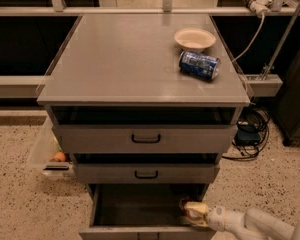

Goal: Place coke can into bottom drawer

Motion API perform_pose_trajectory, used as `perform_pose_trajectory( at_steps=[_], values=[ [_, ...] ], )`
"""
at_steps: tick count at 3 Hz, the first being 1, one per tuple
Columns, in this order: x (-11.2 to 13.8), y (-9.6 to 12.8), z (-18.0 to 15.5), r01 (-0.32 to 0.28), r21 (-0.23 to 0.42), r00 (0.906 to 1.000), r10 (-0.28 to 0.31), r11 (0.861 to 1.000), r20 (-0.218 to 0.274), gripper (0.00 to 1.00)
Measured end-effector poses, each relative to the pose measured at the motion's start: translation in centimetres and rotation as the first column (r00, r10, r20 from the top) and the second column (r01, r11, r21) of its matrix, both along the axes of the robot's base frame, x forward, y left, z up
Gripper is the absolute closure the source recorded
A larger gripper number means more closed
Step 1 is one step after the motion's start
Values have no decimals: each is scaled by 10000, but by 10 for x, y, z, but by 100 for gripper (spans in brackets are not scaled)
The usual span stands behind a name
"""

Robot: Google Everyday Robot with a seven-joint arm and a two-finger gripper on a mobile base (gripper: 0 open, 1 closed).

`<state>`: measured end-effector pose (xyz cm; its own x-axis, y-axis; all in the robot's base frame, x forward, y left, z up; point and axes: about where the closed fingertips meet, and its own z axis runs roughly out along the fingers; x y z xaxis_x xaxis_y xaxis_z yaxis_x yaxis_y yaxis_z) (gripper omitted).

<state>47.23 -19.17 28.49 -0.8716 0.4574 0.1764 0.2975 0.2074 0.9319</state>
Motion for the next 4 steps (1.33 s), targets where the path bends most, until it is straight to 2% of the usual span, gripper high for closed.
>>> perform_pose_trajectory(
  at_steps=[1,2,3,4],
  values=[
    [17,13,-34,-113,234,9971,130,9997,-753,100],
    [27,19,-60,-63,341,9920,106,9994,-1260,100],
    [29,19,-62,-51,337,9919,93,9994,-1268,82],
    [29,19,-62,-51,338,9919,94,9994,-1268,57]
  ],
)
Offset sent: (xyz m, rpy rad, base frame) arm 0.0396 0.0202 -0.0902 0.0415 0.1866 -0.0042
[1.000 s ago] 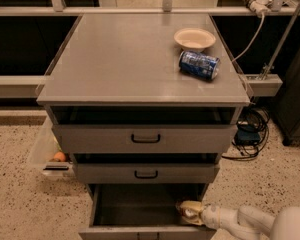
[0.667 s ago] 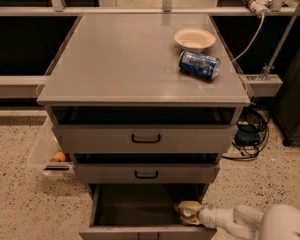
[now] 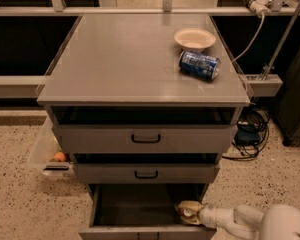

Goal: Place coke can into bottom drawer

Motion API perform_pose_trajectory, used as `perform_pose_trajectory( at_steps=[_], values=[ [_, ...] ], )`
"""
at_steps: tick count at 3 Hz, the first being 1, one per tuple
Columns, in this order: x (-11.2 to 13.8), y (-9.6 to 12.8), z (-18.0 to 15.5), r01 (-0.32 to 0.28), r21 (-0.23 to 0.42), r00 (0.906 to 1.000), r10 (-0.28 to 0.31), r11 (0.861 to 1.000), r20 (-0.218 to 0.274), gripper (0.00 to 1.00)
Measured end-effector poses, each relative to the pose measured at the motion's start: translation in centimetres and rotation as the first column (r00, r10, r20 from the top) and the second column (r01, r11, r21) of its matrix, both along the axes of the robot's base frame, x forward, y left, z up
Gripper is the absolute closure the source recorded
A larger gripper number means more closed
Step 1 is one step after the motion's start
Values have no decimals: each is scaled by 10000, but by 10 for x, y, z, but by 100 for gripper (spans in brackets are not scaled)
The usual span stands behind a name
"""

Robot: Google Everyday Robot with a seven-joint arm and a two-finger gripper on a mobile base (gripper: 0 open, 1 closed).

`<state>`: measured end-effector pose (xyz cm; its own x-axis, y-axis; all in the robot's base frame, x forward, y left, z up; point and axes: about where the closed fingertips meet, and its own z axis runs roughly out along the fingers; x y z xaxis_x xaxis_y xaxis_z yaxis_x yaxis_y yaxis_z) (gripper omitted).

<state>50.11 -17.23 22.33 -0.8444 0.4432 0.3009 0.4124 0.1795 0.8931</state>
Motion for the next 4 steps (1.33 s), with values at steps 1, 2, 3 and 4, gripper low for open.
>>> perform_pose_trajectory(
  at_steps=[1,2,3,4],
  values=[
    [0,0,0,0,0,10000,0,10000,0,34],
    [0,0,0,-1,1,10000,1,10000,0,10],
    [0,0,0,-2,1,10000,2,10000,-1,0],
    [0,0,0,-2,2,10000,2,10000,-1,0]
  ],
)
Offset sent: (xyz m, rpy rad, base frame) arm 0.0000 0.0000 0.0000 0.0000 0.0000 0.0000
